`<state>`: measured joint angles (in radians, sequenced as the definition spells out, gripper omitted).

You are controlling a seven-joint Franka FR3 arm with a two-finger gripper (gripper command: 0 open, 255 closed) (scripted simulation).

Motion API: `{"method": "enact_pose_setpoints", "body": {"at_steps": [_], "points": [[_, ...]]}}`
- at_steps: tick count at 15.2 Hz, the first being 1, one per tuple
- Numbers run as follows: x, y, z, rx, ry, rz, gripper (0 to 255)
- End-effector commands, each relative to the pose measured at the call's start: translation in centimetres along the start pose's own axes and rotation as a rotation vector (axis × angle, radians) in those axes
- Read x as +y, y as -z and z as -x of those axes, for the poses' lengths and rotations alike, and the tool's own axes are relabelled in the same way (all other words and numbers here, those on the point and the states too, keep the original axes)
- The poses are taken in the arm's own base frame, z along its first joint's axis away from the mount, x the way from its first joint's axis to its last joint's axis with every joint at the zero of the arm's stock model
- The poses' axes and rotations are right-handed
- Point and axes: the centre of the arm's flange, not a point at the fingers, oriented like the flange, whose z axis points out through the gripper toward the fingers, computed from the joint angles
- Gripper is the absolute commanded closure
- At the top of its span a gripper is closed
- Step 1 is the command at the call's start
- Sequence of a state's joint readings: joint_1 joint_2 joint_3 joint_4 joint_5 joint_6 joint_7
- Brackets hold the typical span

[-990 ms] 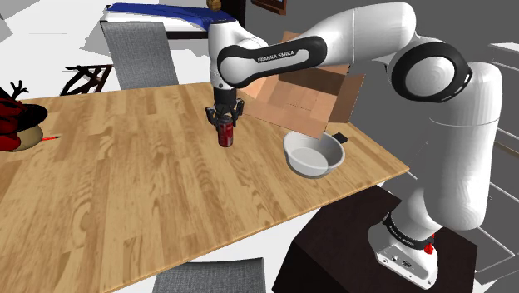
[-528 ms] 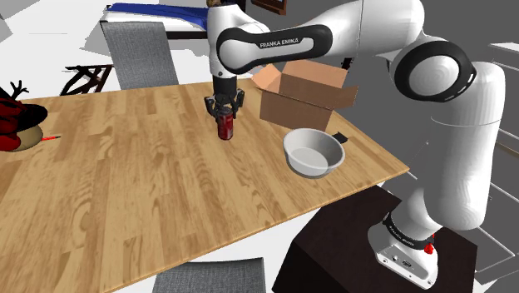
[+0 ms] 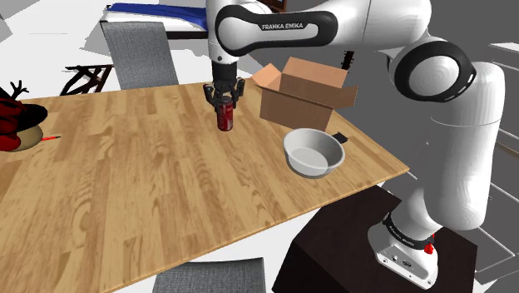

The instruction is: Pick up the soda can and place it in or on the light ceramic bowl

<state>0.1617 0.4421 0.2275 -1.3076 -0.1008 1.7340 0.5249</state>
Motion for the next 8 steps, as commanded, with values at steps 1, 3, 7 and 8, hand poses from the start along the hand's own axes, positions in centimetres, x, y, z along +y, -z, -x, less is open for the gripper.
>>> {"method": "enact_pose_setpoints", "body": {"at_steps": [1, 3, 7, 8], "points": [[0.0, 1.1, 0.1, 0.000, 0.000, 0.000, 255], [0.0, 2.1, 0.1, 0.000, 0.000, 0.000, 255], [0.0, 4.2, 0.1, 0.000, 0.000, 0.000, 255], [0.0, 4.8, 0.1, 0.000, 0.000, 0.000, 255]]}}
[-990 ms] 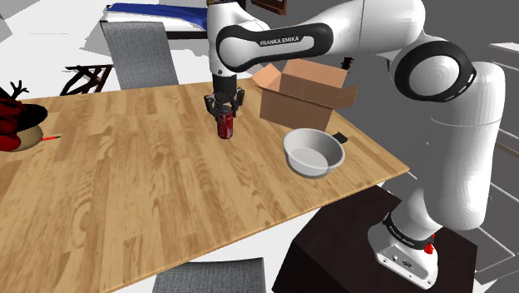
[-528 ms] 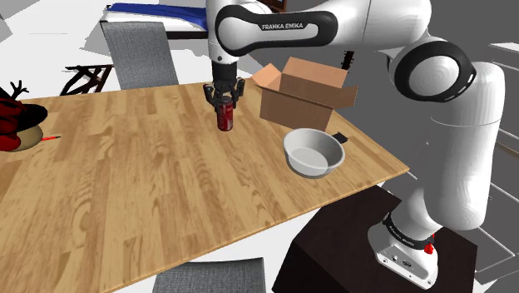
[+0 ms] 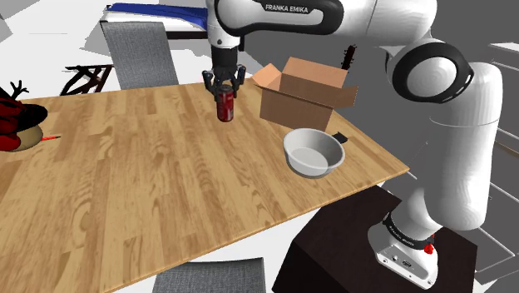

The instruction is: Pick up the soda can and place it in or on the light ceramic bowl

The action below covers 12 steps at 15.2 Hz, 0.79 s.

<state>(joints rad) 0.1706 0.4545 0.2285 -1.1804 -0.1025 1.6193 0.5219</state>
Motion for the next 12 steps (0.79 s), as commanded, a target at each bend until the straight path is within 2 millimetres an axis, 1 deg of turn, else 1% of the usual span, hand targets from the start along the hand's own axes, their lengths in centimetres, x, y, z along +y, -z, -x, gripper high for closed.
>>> {"method": "enact_pose_setpoints", "body": {"at_steps": [1, 4, 5, 12], "points": [[-0.1, 1.1, 0.0, 0.000, 0.000, 0.000, 255], [-0.1, 2.7, 0.0, 0.000, 0.000, 0.000, 255], [-0.1, 2.7, 0.0, 0.000, 0.000, 0.000, 255], [5.8, 3.4, 7.1, 0.000, 0.000, 0.000, 255]]}}
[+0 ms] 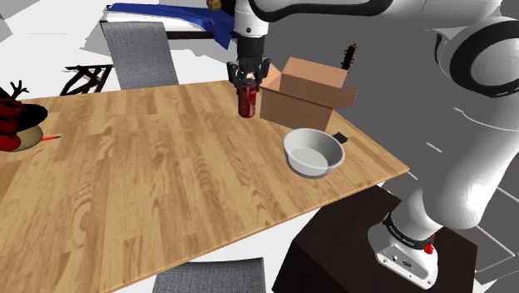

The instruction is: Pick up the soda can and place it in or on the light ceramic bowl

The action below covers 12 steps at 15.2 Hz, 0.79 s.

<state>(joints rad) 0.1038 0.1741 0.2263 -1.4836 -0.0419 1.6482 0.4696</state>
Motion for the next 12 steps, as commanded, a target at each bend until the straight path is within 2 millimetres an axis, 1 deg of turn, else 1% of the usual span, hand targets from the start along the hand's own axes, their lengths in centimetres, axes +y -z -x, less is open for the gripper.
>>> {"method": "enact_pose_setpoints", "body": {"at_steps": [1, 12], "points": [[1.7, -0.2, 2.2, 0.000, -0.001, 0.000, 255], [11.0, 0.9, 13.4, 0.000, -0.001, 0.000, 255]]}}
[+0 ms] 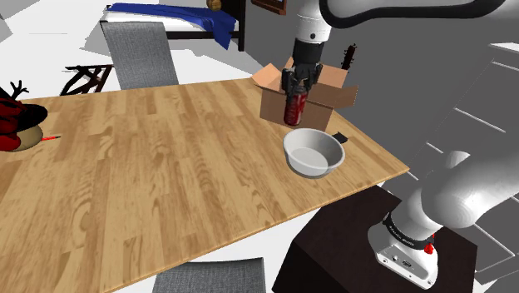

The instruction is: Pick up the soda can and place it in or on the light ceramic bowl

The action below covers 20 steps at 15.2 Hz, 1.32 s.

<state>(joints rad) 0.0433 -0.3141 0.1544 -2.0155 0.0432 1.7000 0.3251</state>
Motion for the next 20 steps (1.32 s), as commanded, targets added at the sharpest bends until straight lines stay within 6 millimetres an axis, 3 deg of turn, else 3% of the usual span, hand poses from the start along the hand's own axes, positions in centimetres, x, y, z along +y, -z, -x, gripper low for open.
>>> {"method": "enact_pose_setpoints", "body": {"at_steps": [1, 6, 20], "points": [[2.0, 0.3, 2.2, 0.000, 0.001, -0.001, 255], [6.5, 0.8, 7.7, 0.000, 0.001, -0.001, 255], [6.5, -6.6, 7.7, 0.000, 0.001, -0.001, 255]]}}
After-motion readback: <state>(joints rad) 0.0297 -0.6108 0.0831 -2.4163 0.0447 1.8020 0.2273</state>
